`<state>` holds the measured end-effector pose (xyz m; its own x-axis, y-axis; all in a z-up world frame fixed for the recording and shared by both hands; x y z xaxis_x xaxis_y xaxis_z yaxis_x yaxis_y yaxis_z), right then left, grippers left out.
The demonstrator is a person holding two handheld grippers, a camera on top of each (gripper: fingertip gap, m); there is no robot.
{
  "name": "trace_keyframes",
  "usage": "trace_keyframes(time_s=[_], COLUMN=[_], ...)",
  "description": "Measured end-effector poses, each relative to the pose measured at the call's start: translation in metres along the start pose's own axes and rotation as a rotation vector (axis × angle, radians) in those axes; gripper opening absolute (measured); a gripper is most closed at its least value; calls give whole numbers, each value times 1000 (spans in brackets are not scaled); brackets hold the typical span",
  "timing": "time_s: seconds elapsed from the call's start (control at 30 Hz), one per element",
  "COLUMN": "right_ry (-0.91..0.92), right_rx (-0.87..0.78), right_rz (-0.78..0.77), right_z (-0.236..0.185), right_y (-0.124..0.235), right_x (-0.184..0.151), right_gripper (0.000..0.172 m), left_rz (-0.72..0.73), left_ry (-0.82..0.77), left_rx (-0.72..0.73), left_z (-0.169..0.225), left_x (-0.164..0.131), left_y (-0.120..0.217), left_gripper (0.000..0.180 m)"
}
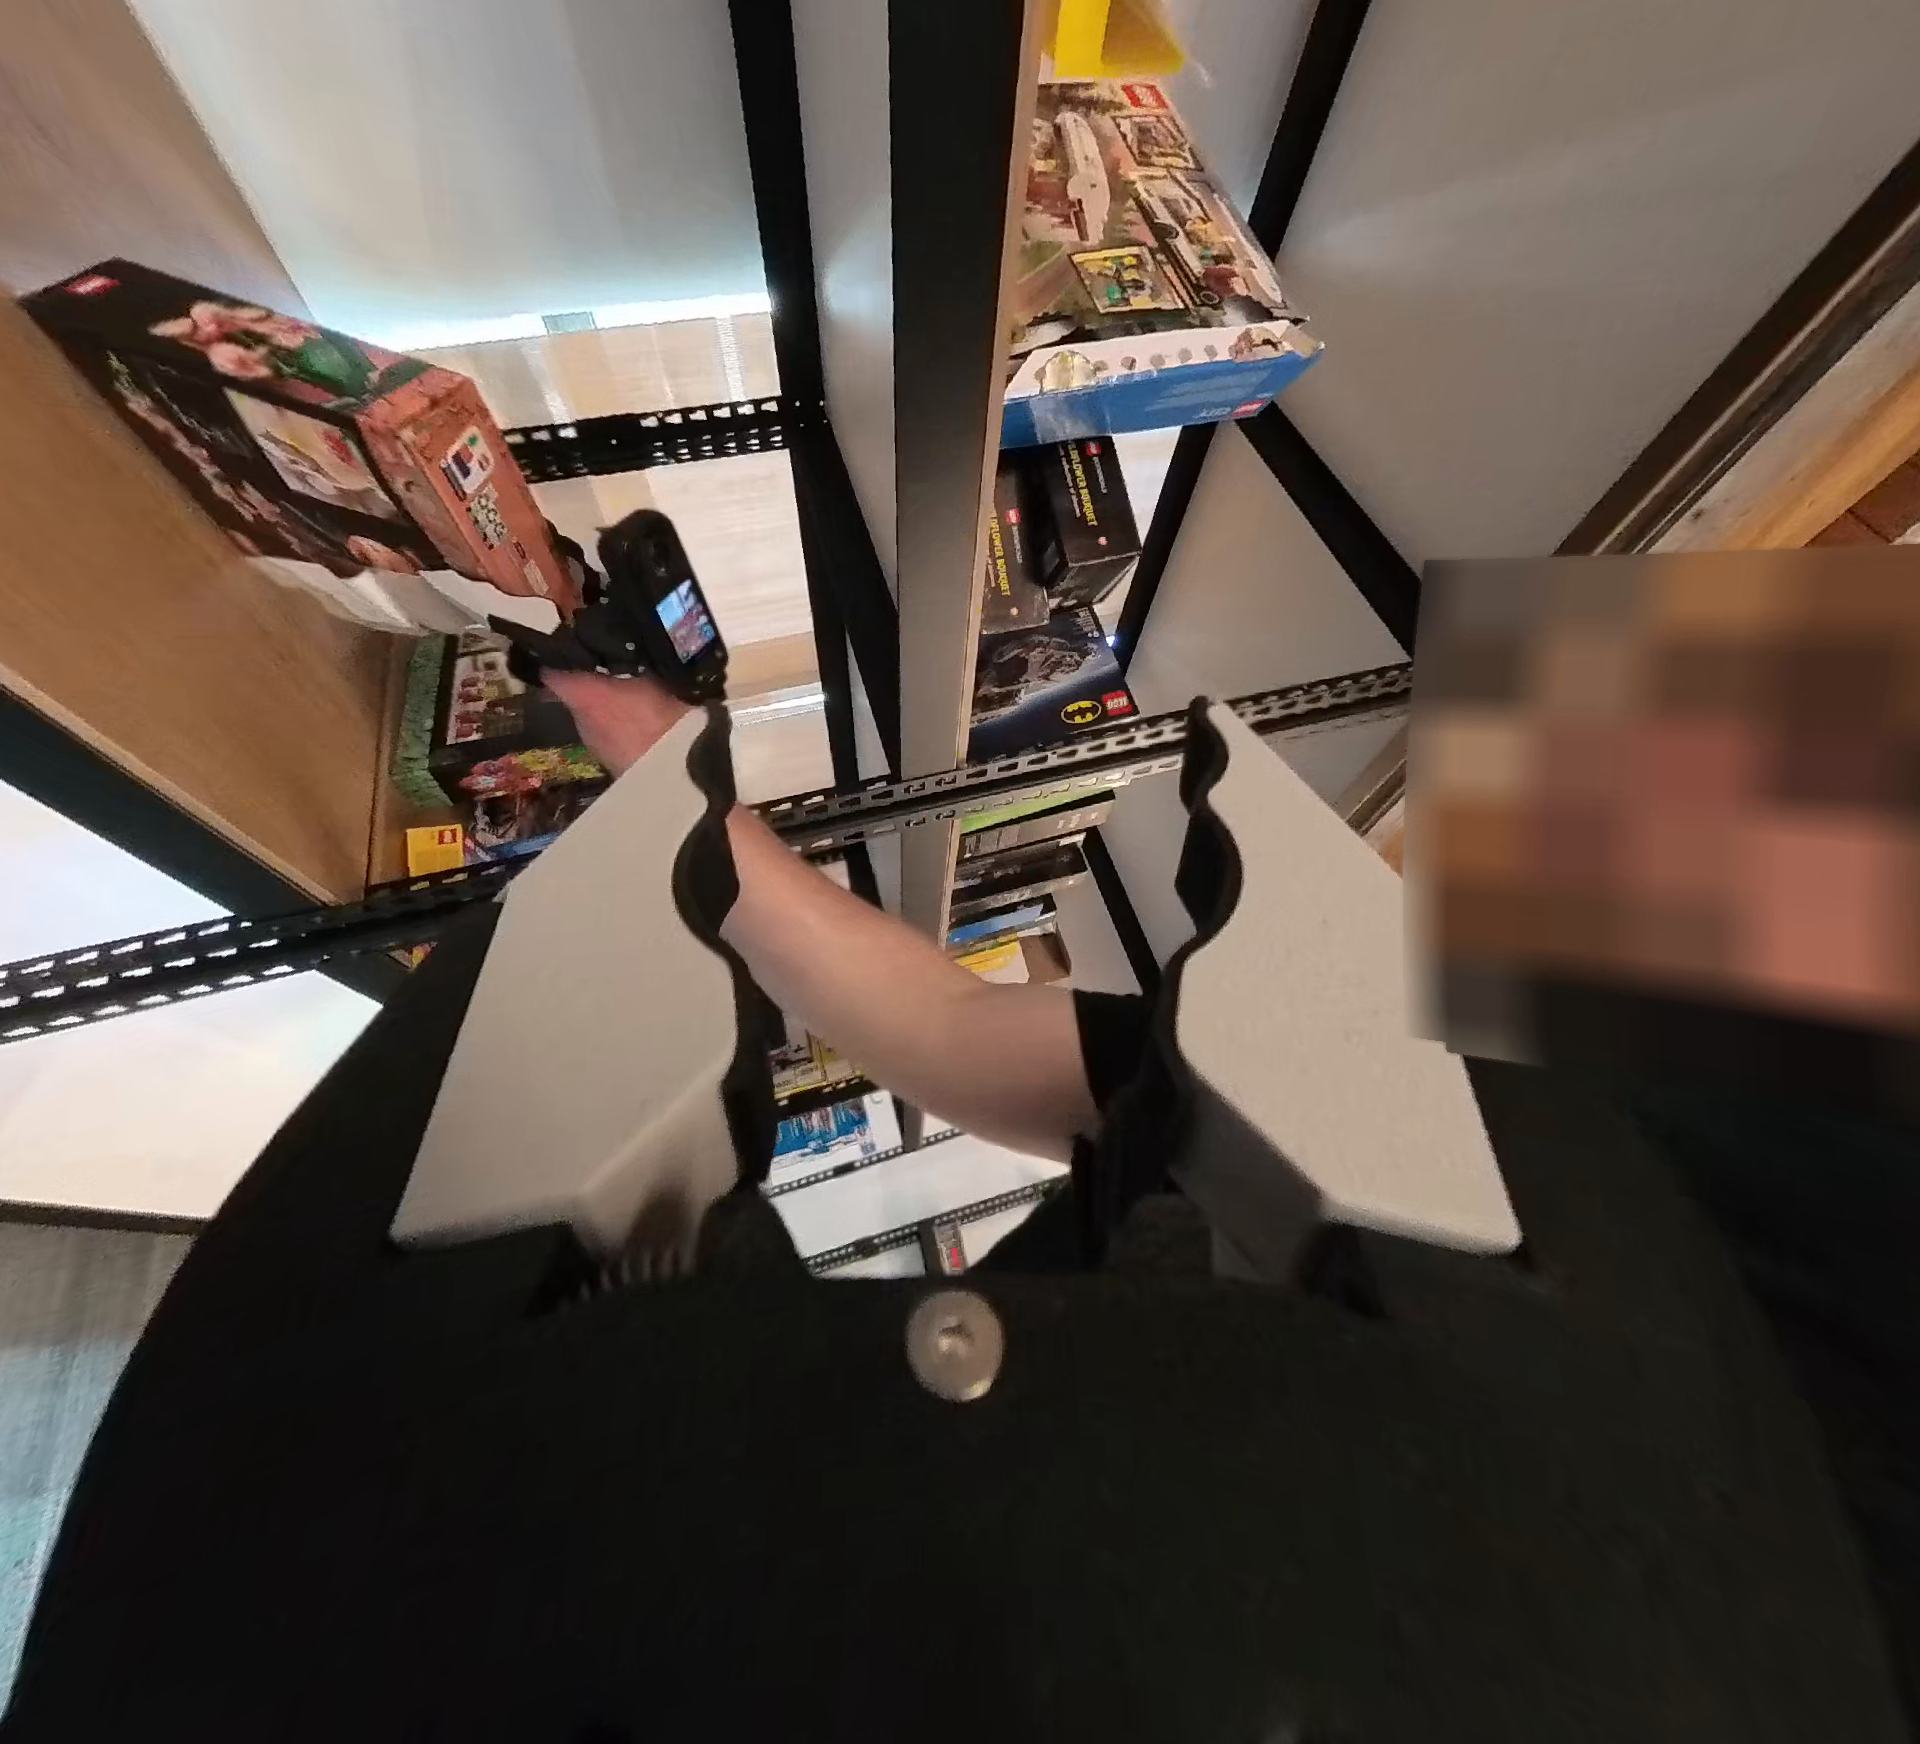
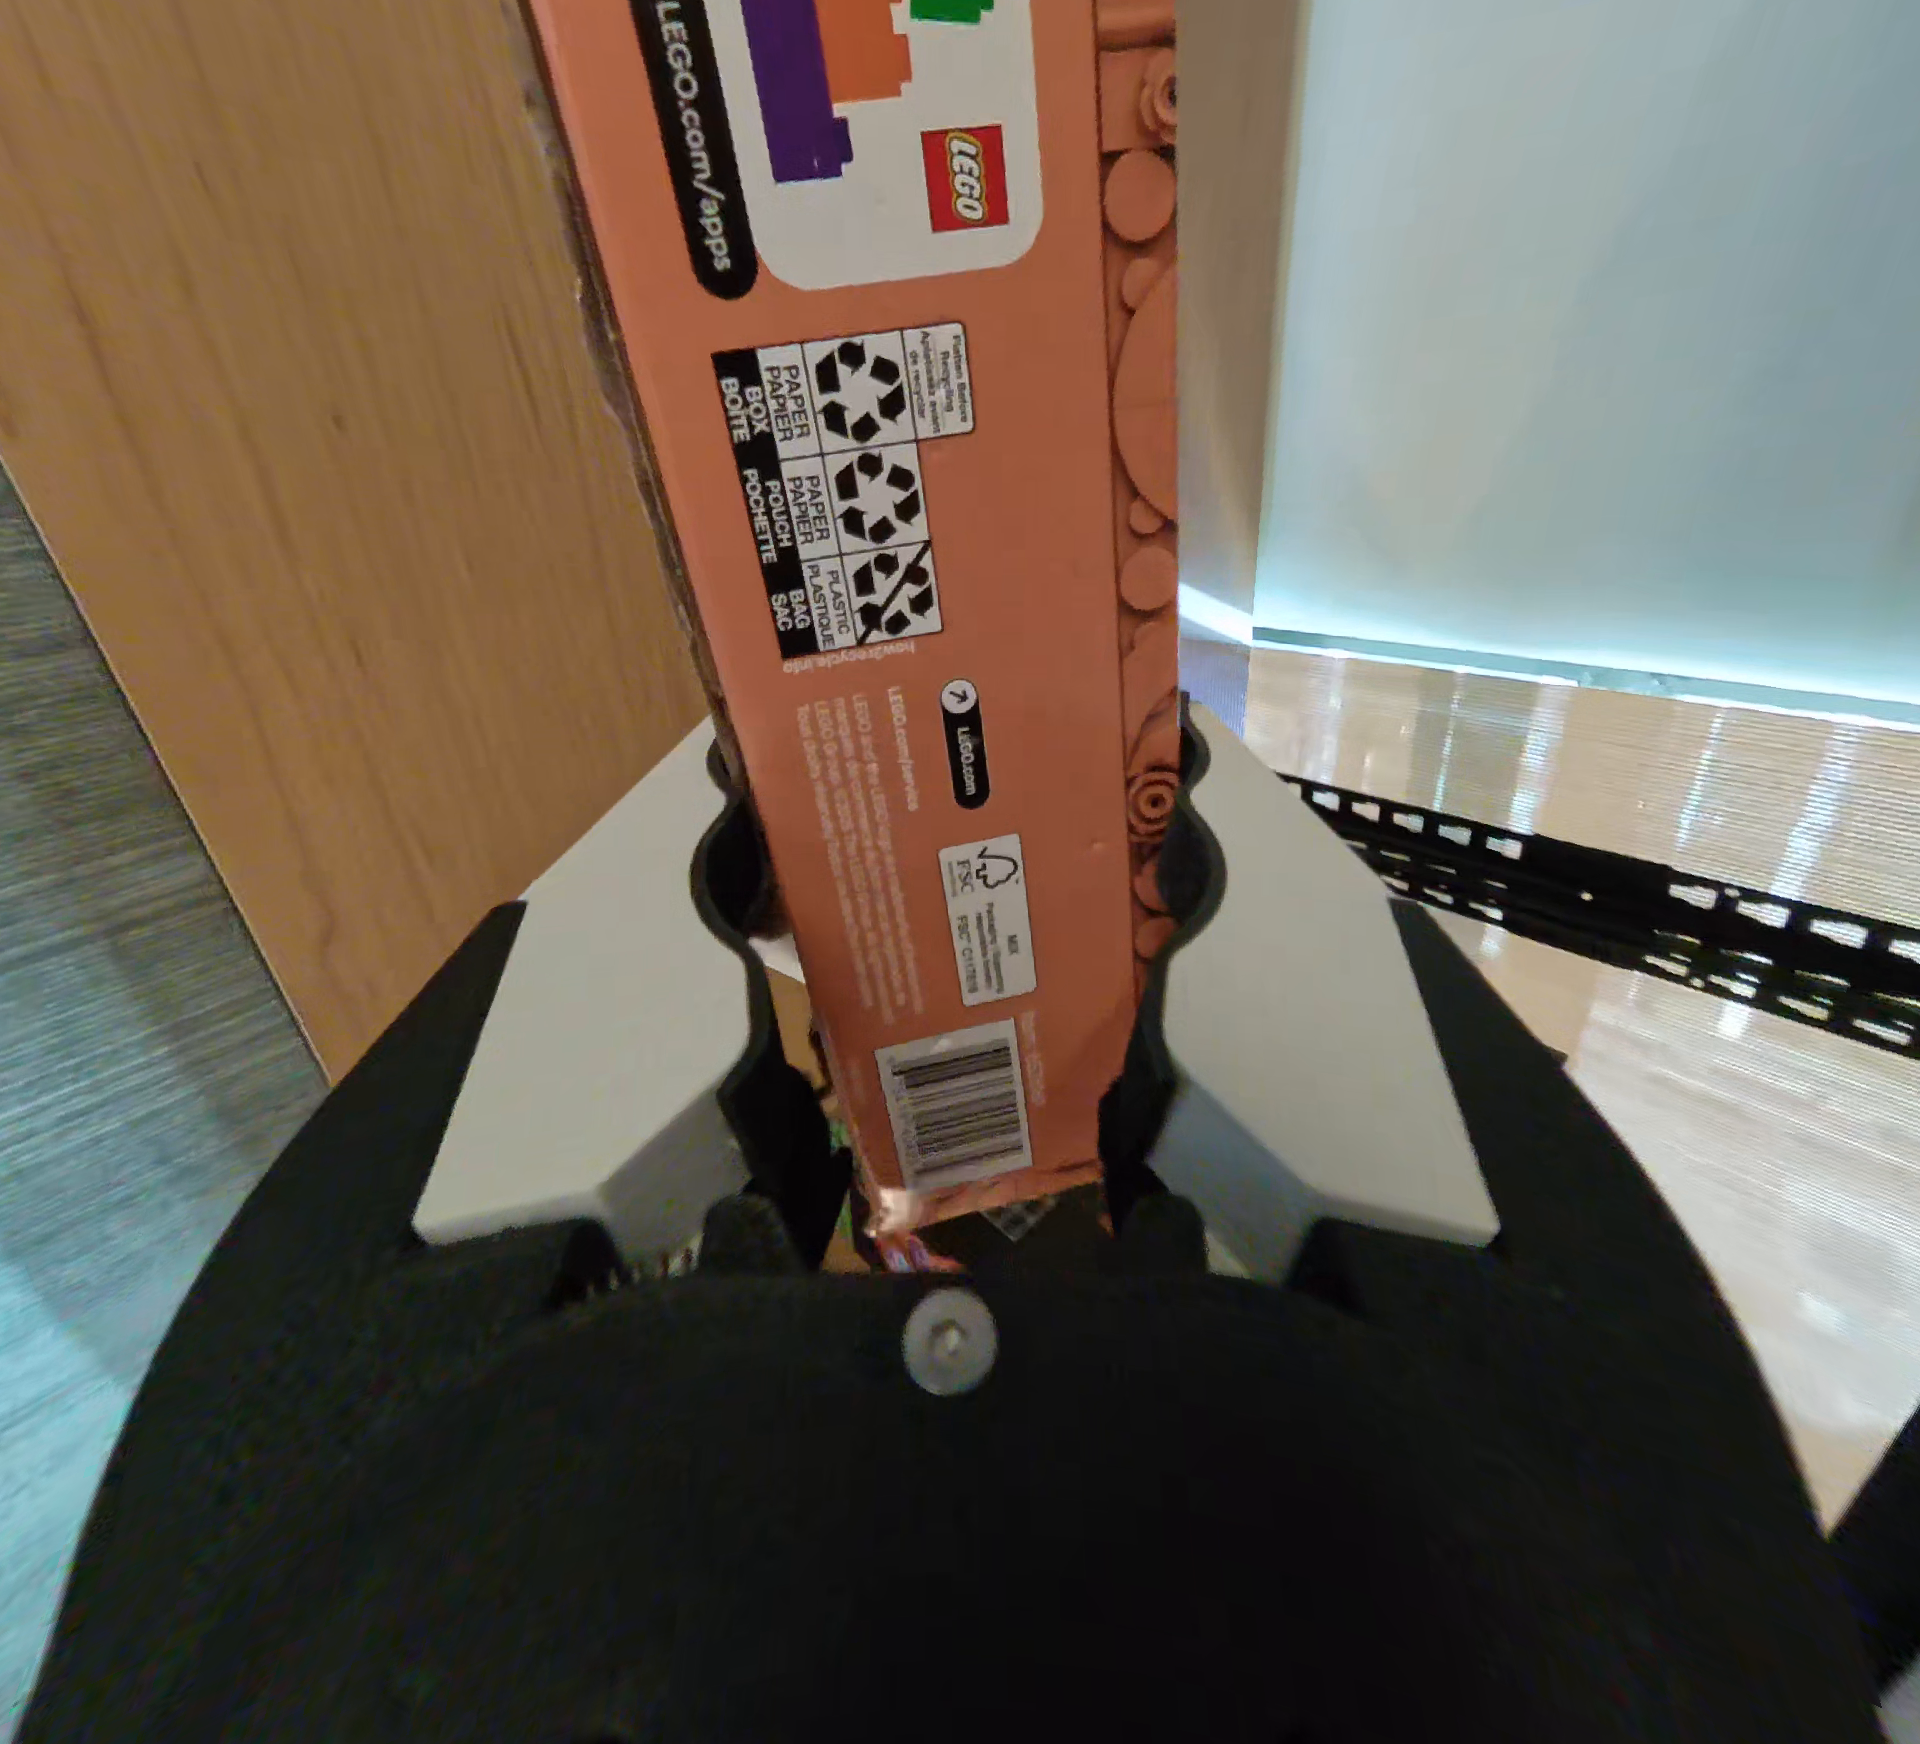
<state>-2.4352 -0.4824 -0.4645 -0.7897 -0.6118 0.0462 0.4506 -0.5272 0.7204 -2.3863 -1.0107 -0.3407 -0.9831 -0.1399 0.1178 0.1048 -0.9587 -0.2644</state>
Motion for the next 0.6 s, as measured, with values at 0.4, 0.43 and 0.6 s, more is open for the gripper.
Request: trace_keyframes(time_s=[0.4,0.43,0.6], right_ry=[45,39,51], right_rx=[89,109,86], right_rz=[-4,-15,-49], right_z=[-95,-105,-128], right_y=[-36,-44,-72], right_x=[-8,-12,-13], right_gripper=[91,95,101], left_rz=[-138,-147,-195], left_ry=[29,30,44], left_rx=[33,38,63], left_z=[-12,-13,-14], left_x=[-1,-2,-10], left_y=[-28,-28,-25], left_gripper=[84,84,83])
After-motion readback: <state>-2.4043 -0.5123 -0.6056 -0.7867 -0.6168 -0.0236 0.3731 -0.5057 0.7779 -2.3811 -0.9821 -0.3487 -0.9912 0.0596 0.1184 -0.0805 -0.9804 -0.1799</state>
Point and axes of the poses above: each gripper's, where its closed fingertips meet, y back along the fingers, x out of its top, z = x × y across the jaws, the point moved 9 cm from there along y, back along the fingers, and after that the axes turned 10 degrees about -z, right-handed, at the moved point
